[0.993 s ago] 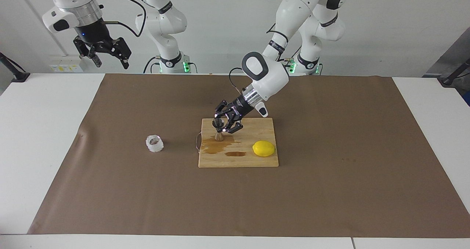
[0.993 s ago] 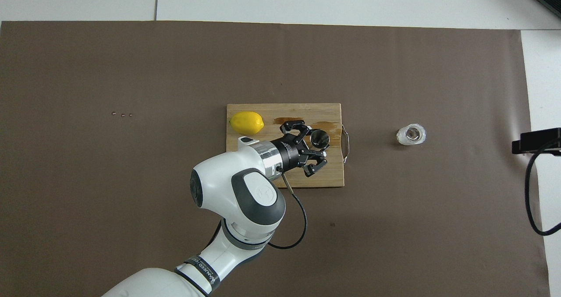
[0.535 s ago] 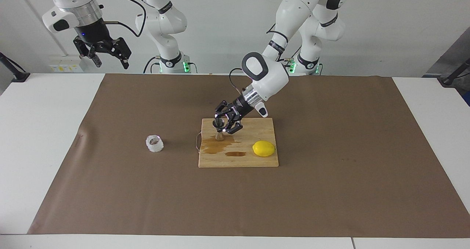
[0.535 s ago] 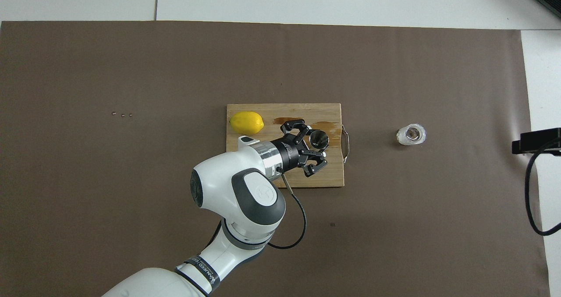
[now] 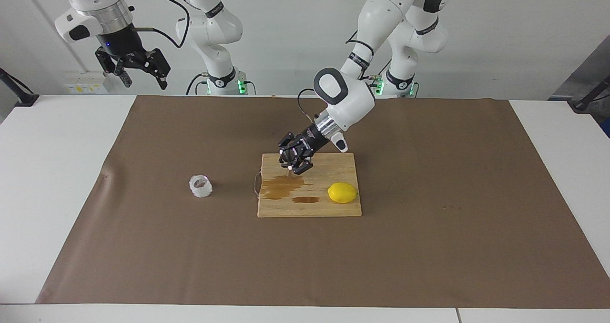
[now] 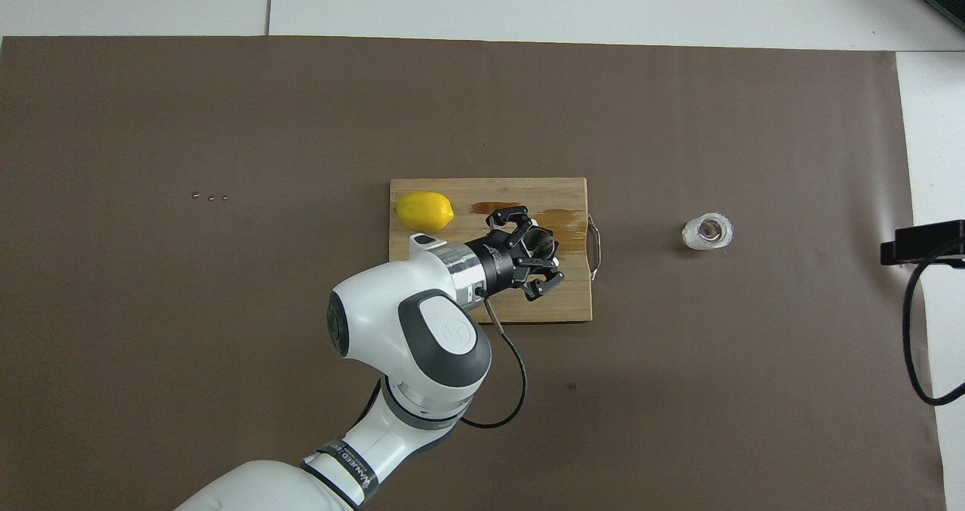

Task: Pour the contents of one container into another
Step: 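Lower the metal cup onto the board beside the stain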

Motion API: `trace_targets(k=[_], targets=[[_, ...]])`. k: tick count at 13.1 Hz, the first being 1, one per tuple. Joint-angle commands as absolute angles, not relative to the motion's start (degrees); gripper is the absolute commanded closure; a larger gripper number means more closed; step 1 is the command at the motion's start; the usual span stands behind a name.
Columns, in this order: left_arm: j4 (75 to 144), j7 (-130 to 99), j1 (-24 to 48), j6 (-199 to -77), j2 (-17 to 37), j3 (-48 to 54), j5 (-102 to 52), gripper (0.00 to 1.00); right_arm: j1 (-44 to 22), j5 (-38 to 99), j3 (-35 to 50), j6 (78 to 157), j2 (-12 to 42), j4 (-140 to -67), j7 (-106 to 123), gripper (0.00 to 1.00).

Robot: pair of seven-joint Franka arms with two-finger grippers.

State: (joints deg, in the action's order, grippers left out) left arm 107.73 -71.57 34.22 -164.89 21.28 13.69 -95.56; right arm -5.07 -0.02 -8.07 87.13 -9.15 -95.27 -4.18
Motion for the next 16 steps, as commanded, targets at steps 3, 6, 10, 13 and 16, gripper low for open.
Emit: trace_targets(k=[3, 6, 10, 13, 16], targets=[[106.96, -71.1, 34.37, -166.29, 22.15, 13.89, -95.62, 0.8, -4.83, -1.05, -7.73, 86.66, -10.28, -96.33, -4.83, 0.0], [106.09, -70.75, 34.28, -166.12, 23.64, 13.89, -95.27, 0.81, -4.83, -1.05, -7.73, 86.66, -10.28, -96.33, -4.83, 0.0], [105.64, -70.75, 34.28, -166.11, 23.73, 13.89, -94.92, 0.81, -4.83, -0.97, -7.73, 86.66, -10.28, -96.33, -4.83, 0.0], [105.64, -70.05, 34.19, -166.03, 23.73, 13.89, -94.4, 0.67, -4.83, -0.97, -7.73, 86.66, -10.28, -96.33, -4.83, 0.0], [105.73, -69.87, 34.19, -166.03, 23.73, 13.89, -94.04, 0.63, -4.83, -0.97, -7.73, 86.75, -10.28, -96.33, -4.83, 0.0]])
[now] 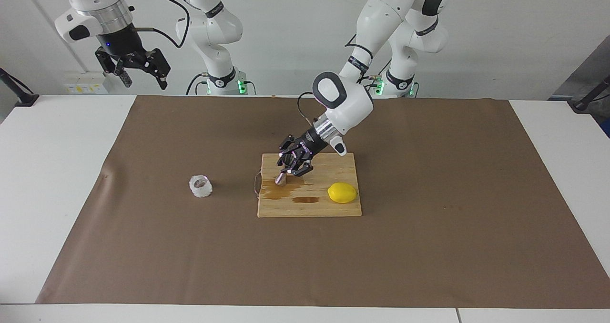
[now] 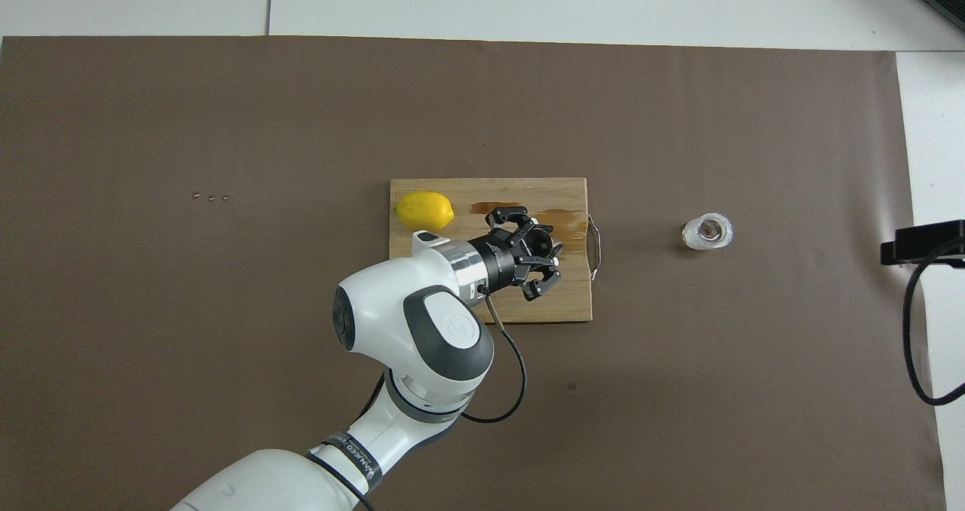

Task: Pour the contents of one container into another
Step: 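Lower the metal cup onto the board beside the stain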

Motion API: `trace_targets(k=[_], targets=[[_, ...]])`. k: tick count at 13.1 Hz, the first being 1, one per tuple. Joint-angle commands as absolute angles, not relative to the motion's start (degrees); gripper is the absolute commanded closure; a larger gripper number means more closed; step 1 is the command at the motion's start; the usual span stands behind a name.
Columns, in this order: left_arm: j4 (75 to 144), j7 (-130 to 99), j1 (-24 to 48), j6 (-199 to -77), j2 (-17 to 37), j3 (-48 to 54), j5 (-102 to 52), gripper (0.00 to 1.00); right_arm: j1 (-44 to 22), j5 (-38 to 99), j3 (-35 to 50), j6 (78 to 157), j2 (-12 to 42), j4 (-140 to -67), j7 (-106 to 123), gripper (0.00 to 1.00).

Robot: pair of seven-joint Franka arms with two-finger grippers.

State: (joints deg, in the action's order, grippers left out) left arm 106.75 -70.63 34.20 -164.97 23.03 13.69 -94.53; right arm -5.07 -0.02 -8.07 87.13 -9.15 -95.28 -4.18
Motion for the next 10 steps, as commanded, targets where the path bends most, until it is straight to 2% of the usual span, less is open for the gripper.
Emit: trace_targets(k=[1, 4, 7, 10], targets=[[105.73, -69.87, 34.19, -166.03, 23.73, 13.89, -94.04, 0.63, -4.83, -1.05, -7.73, 86.66, -10.28, -96.33, -4.83, 0.0], [105.73, -69.87, 34.19, -166.03, 23.73, 13.89, -94.04, 0.61, -4.83, -0.97, -7.73, 86.66, -10.28, -96.33, -4.83, 0.0], [105.73, -69.79, 34.36, -166.2, 23.82, 13.89, -94.04, 0.53, -4.83, -1.05, -7.73, 86.66, -10.28, -96.33, -4.83, 0.0], [105.56, -69.79, 34.37, -166.29, 23.82, 13.89, -93.96, 0.5, -4.83, -0.97, -7.73, 86.66, -10.28, -96.33, -4.83, 0.0]])
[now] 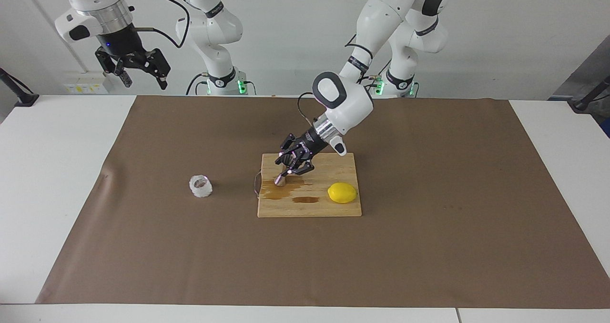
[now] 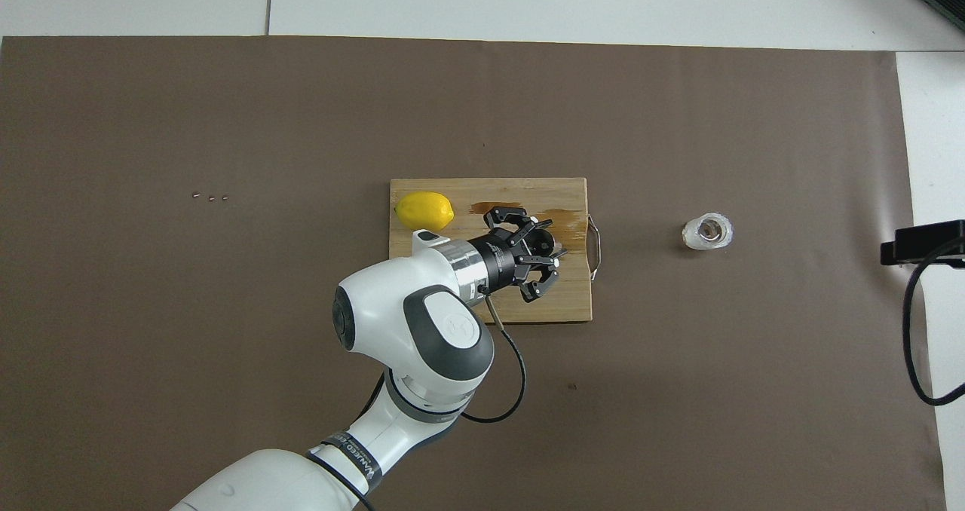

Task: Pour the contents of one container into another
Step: 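Lower the metal cup onto the board beside the stain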

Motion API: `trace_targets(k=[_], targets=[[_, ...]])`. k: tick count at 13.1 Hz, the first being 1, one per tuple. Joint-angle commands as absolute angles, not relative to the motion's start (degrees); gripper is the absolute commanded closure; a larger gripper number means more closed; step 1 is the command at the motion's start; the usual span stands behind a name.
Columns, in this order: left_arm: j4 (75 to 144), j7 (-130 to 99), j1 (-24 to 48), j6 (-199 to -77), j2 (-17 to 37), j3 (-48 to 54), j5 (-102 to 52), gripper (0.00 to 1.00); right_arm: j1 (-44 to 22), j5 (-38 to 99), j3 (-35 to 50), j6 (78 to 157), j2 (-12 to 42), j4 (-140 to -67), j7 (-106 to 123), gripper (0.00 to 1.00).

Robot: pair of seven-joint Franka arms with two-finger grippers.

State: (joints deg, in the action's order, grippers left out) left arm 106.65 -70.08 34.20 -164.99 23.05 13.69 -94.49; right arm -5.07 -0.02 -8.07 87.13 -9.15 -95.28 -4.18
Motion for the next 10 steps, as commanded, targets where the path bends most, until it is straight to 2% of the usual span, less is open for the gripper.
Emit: trace_targets(k=[1, 2, 4, 7, 8, 9, 10], targets=[[105.47, -69.79, 34.37, -166.38, 23.82, 13.89, -93.96, 0.48, -4.83, -0.97, -7.73, 86.66, -10.28, -96.33, -4.83, 0.0], [105.29, -69.79, 34.45, -166.38, 23.82, 13.89, -93.96, 0.46, -4.83, -0.97, -7.73, 86.66, -10.28, -96.33, -4.83, 0.0], [105.21, -69.7, 34.45, -166.72, 23.82, 13.89, -93.96, 0.27, -4.83, -1.05, -7.73, 86.66, -10.28, -96.33, -4.83, 0.0], [104.59, -69.78, 34.37, -167.78, 24.26, 14.85, -93.96, 0.21, -4.83, -1.05, -7.73, 86.75, -10.28, -96.33, -4.83, 0.0], [103.89, -69.87, 34.37, -168.13, 24.61, 15.11, -93.96, 0.13, -4.83, -1.05, -7.73, 86.66, -10.28, -96.33, -4.83, 0.0], [103.71, -69.96, 34.37, -168.48, 24.61, 15.12, -93.96, 0.0, -4.83, -1.05, -7.73, 86.66, -10.28, -96.33, -4.83, 0.0], [103.54, -70.05, 34.37, -168.49, 24.7, 15.12, -93.96, 0.0, -4.83, -0.97, -7.73, 86.66, -10.28, -96.33, -4.83, 0.0]])
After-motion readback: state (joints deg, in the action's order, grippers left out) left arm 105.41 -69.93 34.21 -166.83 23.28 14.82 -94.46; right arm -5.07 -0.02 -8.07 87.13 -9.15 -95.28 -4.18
